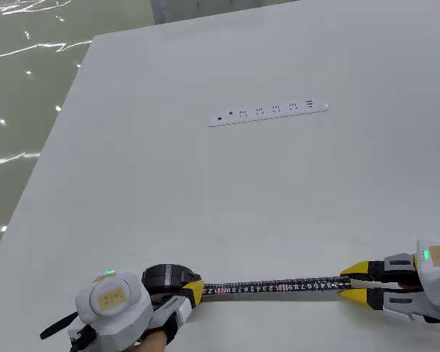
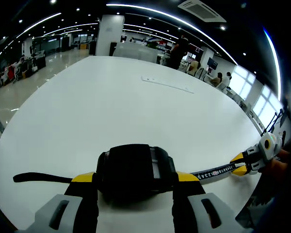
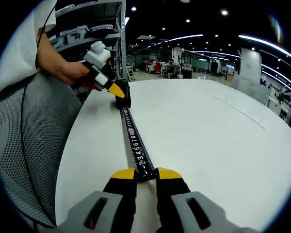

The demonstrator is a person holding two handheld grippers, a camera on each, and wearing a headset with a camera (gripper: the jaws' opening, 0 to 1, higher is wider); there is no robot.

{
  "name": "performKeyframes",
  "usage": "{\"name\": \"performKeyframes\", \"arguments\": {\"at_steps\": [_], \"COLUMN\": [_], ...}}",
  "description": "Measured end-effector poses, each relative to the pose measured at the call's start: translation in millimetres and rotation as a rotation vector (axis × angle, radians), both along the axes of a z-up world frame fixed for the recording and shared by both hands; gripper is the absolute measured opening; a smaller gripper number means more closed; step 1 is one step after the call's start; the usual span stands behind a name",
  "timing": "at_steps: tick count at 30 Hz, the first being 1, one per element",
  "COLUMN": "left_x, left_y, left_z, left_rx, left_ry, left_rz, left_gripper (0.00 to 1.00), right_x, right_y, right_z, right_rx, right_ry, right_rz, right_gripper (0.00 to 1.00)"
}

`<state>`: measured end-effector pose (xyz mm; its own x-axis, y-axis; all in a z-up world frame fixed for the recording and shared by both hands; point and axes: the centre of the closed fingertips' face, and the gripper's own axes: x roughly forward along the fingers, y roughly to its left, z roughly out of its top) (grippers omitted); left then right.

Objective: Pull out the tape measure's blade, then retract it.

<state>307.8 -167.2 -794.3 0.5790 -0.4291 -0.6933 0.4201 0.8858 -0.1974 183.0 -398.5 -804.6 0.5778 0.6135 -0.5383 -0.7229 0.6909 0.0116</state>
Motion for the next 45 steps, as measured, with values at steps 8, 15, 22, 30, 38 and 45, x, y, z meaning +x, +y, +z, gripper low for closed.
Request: {"name": "performKeyframes", "arguments": {"at_steps": [8, 15, 22, 30, 38, 45], "left_x": [-0.1, -0.2, -0.4, -0.2, 0.3, 0.4], "left_y": [0.8, 0.9, 1.7, 2.1, 2.2, 2.4], "left_z": [0.3, 0.7, 1.2, 1.9, 2.0, 2.3], "left_rx": [-0.010, -0.018, -0.033, -0.045, -0.054, -0.061], "left_ry": [0.005, 0.003, 0.013, 0.020, 0.025, 0.032], "left_rz": [0.001, -0.002, 0.003, 0.003, 0.007, 0.008], "left_gripper": [0.58, 0.58, 0.58, 0.58, 0.58, 0.58], "right_x": [6.6, 10.7, 18.2, 27.2, 30.7, 38.2], "right_y": [11.6, 22.7, 33.2, 50.9, 59.6, 75.0], "right_z": [1.5, 3.3, 7.2, 9.5, 11.6, 12.3], "right_rx": [0.023, 0.048, 0.067, 0.082, 0.109, 0.119], "right_ry": [-0.002, -0.004, -0.012, -0.017, -0.016, -0.019], "right_rz": [0.014, 0.021, 0.033, 0.053, 0.063, 0.081], "right_gripper": [0.13, 0.13, 0.13, 0.13, 0.13, 0.13]}}
